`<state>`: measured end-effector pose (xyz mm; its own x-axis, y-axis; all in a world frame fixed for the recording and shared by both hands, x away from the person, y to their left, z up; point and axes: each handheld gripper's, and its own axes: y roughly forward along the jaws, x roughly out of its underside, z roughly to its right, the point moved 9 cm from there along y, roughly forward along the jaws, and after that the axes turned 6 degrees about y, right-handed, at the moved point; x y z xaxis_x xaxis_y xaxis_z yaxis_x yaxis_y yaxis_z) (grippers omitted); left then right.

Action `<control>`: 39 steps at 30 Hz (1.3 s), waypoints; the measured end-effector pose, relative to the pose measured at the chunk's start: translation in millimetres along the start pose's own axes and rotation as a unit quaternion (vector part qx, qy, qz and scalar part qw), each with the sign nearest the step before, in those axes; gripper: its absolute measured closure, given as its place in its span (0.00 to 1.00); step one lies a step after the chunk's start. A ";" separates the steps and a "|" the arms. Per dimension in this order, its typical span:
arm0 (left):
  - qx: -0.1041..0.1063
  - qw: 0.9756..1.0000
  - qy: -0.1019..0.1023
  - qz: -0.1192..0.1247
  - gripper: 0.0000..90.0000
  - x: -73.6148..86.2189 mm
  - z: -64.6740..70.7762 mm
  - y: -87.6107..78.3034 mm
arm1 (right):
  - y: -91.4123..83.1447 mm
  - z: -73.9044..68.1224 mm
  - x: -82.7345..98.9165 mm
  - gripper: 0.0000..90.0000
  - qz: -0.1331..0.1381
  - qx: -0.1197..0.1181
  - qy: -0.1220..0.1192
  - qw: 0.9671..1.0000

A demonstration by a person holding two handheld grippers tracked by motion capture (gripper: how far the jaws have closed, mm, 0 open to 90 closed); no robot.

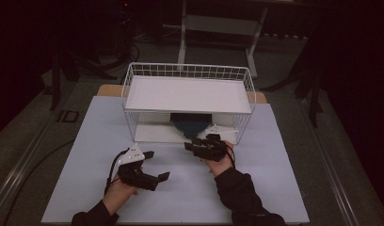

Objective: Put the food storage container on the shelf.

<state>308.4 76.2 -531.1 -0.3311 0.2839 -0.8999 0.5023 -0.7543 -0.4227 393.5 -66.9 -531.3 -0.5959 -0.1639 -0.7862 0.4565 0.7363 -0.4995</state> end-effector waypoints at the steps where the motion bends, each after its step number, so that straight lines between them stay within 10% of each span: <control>1: 0.003 1.000 0.000 0.000 0.00 -0.5 0.9 -0.5 | -2.6 -1.3 1.2 0.40 0.000 -0.002 0.003 1.000; 8: 0.005 1.000 0.008 0.001 0.00 -1.8 5.9 -4.3 | -17.9 -4.5 13.3 0.15 0.000 -0.016 0.003 1.000; 39: 0.014 1.000 0.027 -0.002 0.00 6.3 22.0 -20.6 | -114.9 0.7 73.7 0.16 0.019 0.002 -0.028 0.999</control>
<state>278.4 80.5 -525.6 -0.2890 0.3175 -0.9032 0.4789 -0.7689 -0.4235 297.6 -164.1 -532.1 -0.5395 -0.1729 -0.8241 0.4812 0.7398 -0.4702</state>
